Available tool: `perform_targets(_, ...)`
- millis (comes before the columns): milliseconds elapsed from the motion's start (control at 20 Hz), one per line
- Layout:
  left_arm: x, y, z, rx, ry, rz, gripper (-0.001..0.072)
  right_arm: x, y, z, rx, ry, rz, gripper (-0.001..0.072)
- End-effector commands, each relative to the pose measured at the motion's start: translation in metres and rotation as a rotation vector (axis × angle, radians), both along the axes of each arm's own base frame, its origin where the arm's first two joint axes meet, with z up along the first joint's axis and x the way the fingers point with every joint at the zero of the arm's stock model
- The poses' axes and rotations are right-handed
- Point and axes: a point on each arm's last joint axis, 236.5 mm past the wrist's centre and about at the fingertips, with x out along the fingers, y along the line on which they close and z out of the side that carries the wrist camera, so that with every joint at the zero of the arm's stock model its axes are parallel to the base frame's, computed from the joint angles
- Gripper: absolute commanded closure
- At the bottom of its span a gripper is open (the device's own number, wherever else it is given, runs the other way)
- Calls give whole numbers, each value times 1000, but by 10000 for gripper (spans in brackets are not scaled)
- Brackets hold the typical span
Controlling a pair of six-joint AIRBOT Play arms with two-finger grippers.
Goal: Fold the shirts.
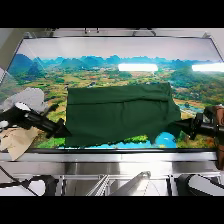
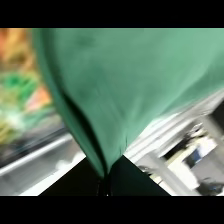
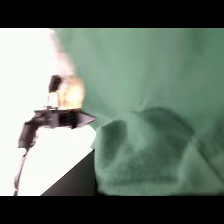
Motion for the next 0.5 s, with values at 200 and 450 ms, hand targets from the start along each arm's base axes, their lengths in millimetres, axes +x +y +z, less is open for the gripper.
perform_targets(200, 77, 38, 77, -133, -195, 137, 680, 80, 8, 5, -134, -196, -83, 692)
perform_targets(450, 153, 36, 99, -325, -261, 256, 680, 167, 13, 25, -234, -343, -89, 691)
